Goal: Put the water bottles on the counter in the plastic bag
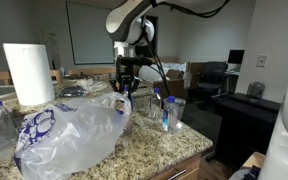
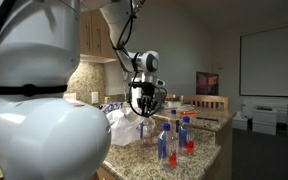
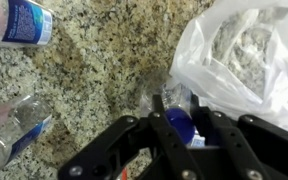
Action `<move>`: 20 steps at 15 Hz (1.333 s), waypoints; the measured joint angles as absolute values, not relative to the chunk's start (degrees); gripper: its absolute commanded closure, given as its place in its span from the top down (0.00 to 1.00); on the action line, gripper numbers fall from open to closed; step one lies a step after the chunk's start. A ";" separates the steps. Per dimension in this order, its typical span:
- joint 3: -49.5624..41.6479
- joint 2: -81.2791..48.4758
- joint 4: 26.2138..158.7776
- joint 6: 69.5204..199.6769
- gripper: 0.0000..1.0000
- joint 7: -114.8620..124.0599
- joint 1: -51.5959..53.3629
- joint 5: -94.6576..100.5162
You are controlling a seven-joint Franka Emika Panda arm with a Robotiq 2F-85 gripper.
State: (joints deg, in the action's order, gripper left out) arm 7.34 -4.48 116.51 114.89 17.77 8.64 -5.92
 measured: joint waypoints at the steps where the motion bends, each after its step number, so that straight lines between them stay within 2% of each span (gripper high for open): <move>1: 7.47 -4.55 116.51 114.93 0.04 17.58 8.64 -6.07; 2: 7.57 -4.63 116.51 114.98 0.00 17.24 8.64 -6.29; 4: 7.68 -5.17 116.52 115.20 0.00 16.42 8.63 -6.62; 5: 7.69 -5.49 116.52 115.25 0.07 16.10 8.63 -6.64; 6: 7.69 -5.76 116.52 115.27 0.28 16.02 8.63 -6.64; 17: 8.79 -6.26 115.35 115.70 0.95 13.56 8.92 -6.65; 18: 8.85 -6.62 114.80 116.02 0.98 12.93 9.08 -6.65; 19: 8.91 -7.14 114.20 116.48 0.59 12.23 9.20 -6.64; 20: 9.00 -7.80 113.55 116.88 0.62 11.44 9.25 -6.64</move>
State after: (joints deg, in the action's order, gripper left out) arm 9.00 -7.80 113.55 116.88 11.44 9.25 -6.64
